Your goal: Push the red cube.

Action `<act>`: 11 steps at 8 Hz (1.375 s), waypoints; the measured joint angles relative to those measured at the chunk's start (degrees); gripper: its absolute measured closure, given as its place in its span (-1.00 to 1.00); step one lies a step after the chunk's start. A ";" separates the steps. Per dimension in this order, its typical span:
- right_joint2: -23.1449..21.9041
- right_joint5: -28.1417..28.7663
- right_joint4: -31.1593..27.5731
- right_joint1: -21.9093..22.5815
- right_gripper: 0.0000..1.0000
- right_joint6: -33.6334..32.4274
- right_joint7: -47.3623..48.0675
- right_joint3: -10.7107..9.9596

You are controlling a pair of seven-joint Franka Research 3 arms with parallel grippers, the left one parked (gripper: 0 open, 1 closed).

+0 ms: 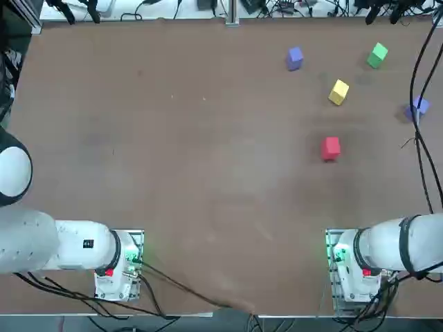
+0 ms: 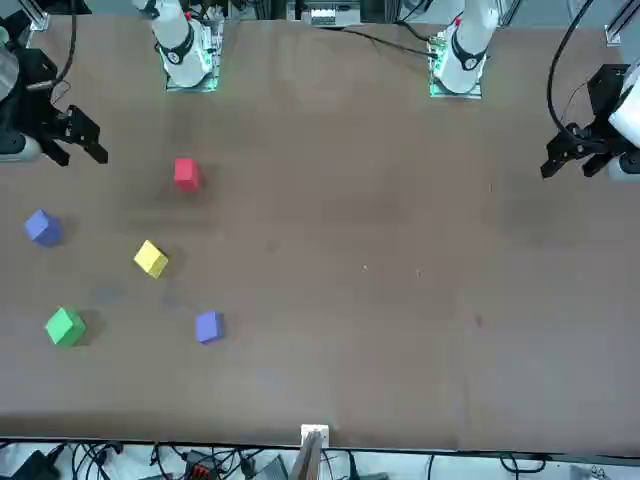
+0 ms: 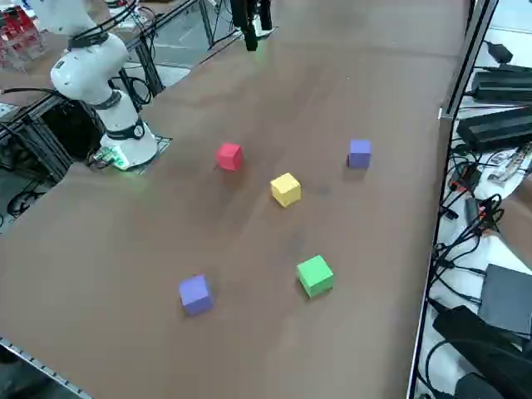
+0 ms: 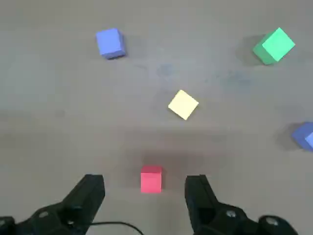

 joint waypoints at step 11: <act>5.44 0.05 -19.29 12.65 -1.00 22.03 45.37 0.45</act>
